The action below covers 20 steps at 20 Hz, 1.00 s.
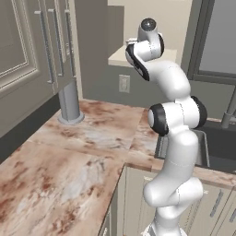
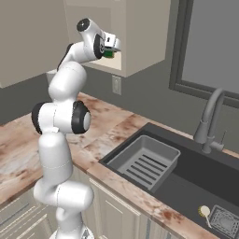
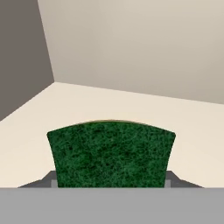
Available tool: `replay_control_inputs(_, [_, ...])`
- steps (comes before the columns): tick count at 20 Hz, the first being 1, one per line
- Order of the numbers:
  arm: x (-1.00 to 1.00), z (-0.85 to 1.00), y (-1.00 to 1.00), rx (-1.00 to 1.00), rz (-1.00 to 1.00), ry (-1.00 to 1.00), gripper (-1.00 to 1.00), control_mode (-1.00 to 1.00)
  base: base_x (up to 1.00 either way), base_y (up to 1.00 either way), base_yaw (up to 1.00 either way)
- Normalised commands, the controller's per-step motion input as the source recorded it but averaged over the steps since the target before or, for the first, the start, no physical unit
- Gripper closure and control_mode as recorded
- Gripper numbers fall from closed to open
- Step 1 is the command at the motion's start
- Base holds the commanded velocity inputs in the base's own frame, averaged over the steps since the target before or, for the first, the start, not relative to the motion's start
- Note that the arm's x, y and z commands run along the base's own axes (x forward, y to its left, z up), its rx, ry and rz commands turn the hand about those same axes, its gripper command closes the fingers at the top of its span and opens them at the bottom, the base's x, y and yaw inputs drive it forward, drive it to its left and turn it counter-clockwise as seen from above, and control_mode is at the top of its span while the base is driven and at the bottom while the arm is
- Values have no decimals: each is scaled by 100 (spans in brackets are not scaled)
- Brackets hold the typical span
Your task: Pick up the dish brush and sponge from the sink, and place them back in the cabinet, and close the cabinet door.
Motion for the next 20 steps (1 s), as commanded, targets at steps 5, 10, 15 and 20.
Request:
replay_control_inputs(5, [0,0,0,0,0,0,-100,-100,0,0,0])
replay_control_inputs(10, [0,0,0,0,0,0,-100,-100,0,0,0])
replay_control_inputs(15, [0,0,0,0,0,0,-100,-100,0,0,0])
replay_control_inputs(20, [0,0,0,0,0,0,-100,-100,0,0,0])
